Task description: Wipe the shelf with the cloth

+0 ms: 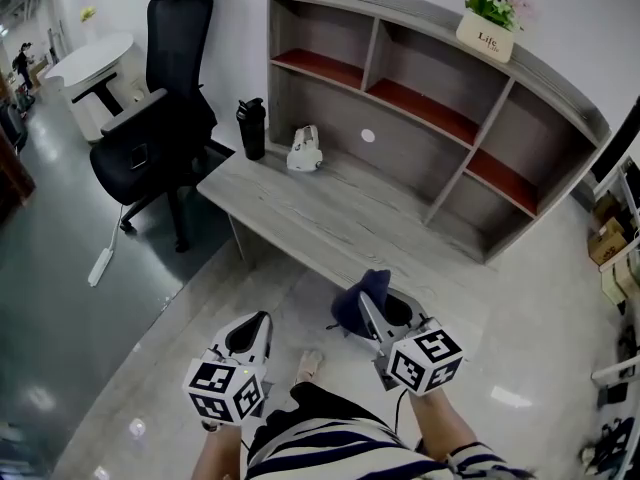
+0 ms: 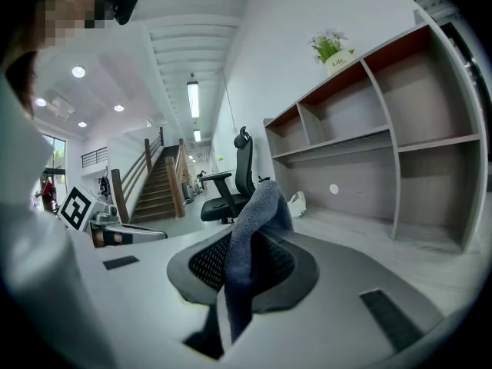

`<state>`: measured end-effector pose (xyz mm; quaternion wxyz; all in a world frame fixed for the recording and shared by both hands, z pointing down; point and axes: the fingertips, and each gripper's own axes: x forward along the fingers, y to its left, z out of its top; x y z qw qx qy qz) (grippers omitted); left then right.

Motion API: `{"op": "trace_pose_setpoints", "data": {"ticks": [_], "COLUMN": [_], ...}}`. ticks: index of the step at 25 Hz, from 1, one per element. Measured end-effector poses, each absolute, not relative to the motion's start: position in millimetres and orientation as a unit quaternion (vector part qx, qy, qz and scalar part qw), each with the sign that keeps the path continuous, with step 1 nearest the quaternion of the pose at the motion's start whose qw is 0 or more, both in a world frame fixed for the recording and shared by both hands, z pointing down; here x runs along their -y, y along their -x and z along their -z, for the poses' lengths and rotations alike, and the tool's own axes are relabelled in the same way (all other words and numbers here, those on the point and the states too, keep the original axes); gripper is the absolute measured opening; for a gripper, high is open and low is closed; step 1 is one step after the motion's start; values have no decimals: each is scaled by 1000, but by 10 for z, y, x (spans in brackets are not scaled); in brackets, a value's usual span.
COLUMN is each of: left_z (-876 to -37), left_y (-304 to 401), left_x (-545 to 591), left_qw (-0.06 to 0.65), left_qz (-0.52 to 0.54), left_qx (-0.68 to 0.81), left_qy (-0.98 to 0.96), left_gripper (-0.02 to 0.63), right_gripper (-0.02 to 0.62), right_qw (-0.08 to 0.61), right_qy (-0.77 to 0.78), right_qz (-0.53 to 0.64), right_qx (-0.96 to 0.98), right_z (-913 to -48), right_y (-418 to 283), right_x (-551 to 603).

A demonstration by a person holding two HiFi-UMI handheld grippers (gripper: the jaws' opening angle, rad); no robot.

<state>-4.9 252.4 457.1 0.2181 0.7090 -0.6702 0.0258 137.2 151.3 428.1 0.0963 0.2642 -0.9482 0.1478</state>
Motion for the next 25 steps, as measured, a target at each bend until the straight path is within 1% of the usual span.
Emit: {"op": "trace_pose_setpoints", "data": {"ticks": [5, 11, 18, 25], "left_z": [-4545, -4394, -4117, -3886], "left_y": [256, 578, 694, 449], "left_x": [-2119, -1521, -718, -144], "left_qw": [222, 223, 219, 219], "left_qz": [-35, -46, -12, 10], "left_qx": [665, 660, 622, 562], "left_qy": [-712, -716, -752, -798], "left_gripper": [21, 21, 21, 21], "right_gripper": [66, 66, 66, 66], "right_qw": [88, 53, 21, 0], "right_qy": [-253, -248, -269, -305], "right_qz": [-150, -161, -166, -150], "right_qx": [951, 954, 949, 941], "right_z": [-4214, -4024, -3931, -3726], "right_y": [-1014, -714, -635, -894], "right_x": [-1051, -482, 107, 434]}}
